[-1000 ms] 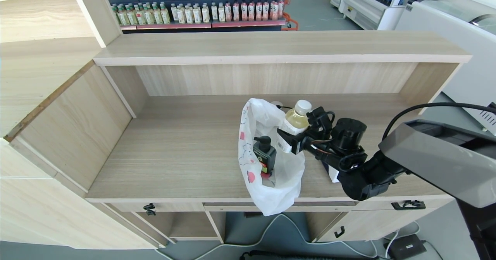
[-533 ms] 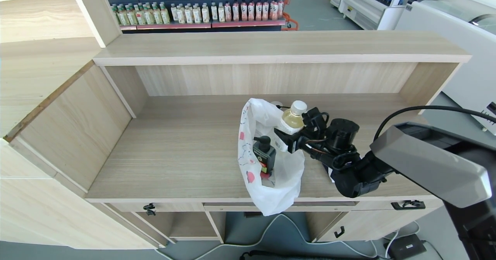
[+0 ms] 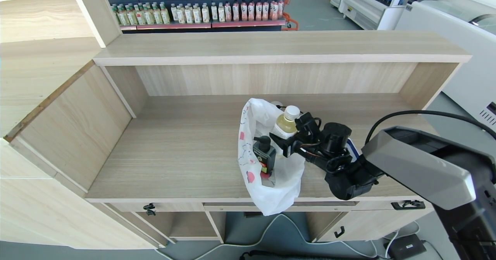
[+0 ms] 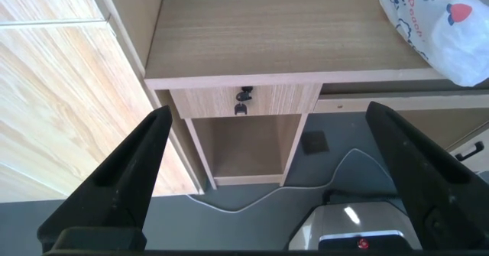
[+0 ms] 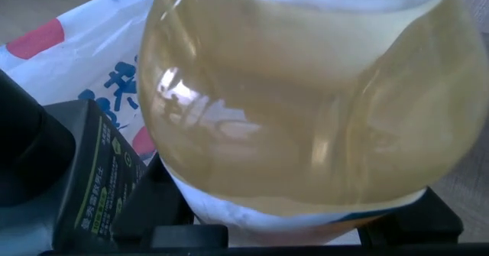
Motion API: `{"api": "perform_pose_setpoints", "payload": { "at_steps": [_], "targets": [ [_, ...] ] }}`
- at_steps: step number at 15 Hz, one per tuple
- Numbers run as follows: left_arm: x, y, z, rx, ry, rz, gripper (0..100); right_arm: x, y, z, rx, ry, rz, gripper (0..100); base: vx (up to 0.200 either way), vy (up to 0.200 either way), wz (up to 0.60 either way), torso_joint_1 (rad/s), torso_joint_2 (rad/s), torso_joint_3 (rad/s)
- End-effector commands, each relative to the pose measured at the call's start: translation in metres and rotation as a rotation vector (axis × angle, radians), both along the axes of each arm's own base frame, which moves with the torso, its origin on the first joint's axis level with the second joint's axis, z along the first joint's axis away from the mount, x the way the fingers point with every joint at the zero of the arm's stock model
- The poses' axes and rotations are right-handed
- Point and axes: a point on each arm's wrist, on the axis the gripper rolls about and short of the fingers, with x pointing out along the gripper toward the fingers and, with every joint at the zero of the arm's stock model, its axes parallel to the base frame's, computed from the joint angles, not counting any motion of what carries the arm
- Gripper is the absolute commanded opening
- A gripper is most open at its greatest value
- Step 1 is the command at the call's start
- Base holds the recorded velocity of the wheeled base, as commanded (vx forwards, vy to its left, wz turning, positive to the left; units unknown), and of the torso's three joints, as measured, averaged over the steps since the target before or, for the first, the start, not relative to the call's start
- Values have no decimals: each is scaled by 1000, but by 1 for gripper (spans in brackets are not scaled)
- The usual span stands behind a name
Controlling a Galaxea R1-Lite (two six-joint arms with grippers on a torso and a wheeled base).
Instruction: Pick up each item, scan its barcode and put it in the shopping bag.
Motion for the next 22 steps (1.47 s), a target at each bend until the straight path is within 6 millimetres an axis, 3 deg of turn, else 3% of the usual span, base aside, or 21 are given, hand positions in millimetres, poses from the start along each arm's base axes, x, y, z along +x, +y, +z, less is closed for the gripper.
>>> {"api": "perform_pose_setpoints", "payload": {
  "at_steps": [1,8,9,17,22],
  "targets": [
    [0,0,0,0,0,0,100,1,1,-4,-5,3,1,0,0,0,0,0,0,0],
    [0,0,0,0,0,0,100,0,2,-4,-5,3,3,0,0,0,0,0,0,0],
    [0,0,0,0,0,0,100,0,2,-3,-4,1,3,100,0,0,0,0,0,0],
    [0,0,0,0,0,0,100,-3,0,16,11,-39,26,100,0,0,0,0,0,0],
    [0,0,0,0,0,0,100,-27,-4,96,91,-160,131,100,0,0,0,0,0,0]
  ]
}}
